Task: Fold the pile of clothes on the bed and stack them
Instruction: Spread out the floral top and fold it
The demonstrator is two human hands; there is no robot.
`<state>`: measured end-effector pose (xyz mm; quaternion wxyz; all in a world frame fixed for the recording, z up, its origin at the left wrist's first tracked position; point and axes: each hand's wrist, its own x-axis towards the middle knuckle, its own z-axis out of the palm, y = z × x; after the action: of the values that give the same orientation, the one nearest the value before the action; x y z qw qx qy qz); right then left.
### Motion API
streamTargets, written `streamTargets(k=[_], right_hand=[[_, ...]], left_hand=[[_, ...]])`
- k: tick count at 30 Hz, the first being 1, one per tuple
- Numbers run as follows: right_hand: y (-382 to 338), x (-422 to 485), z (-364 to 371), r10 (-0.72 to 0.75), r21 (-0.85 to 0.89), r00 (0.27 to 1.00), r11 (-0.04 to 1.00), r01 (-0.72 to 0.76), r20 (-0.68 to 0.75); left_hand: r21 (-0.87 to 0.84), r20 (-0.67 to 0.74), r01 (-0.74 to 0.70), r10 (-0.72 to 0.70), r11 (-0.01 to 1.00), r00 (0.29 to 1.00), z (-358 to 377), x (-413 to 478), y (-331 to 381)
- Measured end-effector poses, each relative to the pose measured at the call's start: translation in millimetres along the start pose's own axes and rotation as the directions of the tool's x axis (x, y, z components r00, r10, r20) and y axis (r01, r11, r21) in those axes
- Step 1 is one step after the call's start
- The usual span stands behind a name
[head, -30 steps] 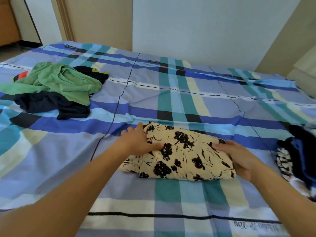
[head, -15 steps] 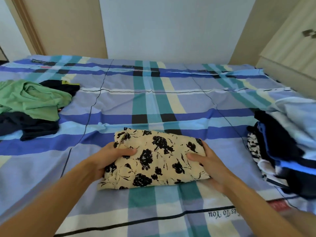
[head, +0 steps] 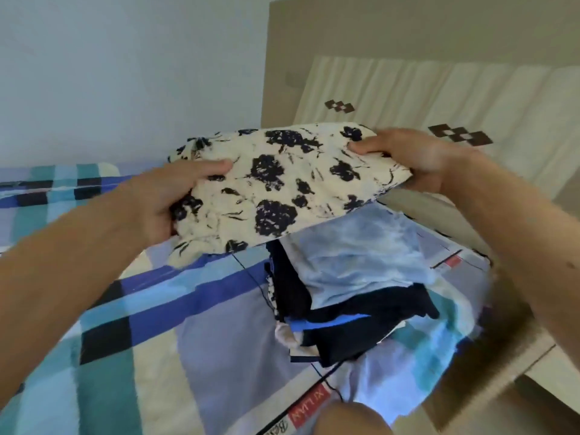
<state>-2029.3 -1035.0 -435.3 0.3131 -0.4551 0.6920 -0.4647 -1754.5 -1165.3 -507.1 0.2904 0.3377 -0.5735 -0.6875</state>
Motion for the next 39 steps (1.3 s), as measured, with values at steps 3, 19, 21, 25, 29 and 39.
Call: streamTargets(k=[3,19,21,25,29,39], right_hand=[[21.4,16.8,-57.9,0.123,-0.001,0.989,0.992,-0.124,-0.081],[123.0,39.3,-70.6,-0.213,-0.702,0.944,0.712,-0.028,-0.253],[108.3,43.2,-61.2,-0.307,-0.694,0.941,0.709,0.129,-0.14],[134.7,46.6,-38.3,-0.191,-0.777,0.981,0.615,0.134,0.018],[182.8,36.2,-23.7,-0.167,-0.771,0.986,0.625,0.122,0.021],[134.0,28.8,-34.5,-0.188,-0.655,0.98,0.749,0.101,-0.064]], left_hand=[[0.038,0.094,0.036,-0.039,0.999,0.995,70.8,26.3,22.4],[0.923,0.175,-0.34,0.591,0.181,0.787,133.8,90.7,-43.7],[0.913,0.282,-0.389,0.498,0.125,0.82,146.9,97.9,-36.1],[0.954,0.282,-0.297,0.203,0.046,0.938,146.8,105.9,-64.2],[0.963,0.264,-0.269,0.122,0.026,0.957,146.0,101.0,-101.9],[0.935,0.265,-0.324,0.323,0.143,0.908,140.8,78.4,-50.5]])
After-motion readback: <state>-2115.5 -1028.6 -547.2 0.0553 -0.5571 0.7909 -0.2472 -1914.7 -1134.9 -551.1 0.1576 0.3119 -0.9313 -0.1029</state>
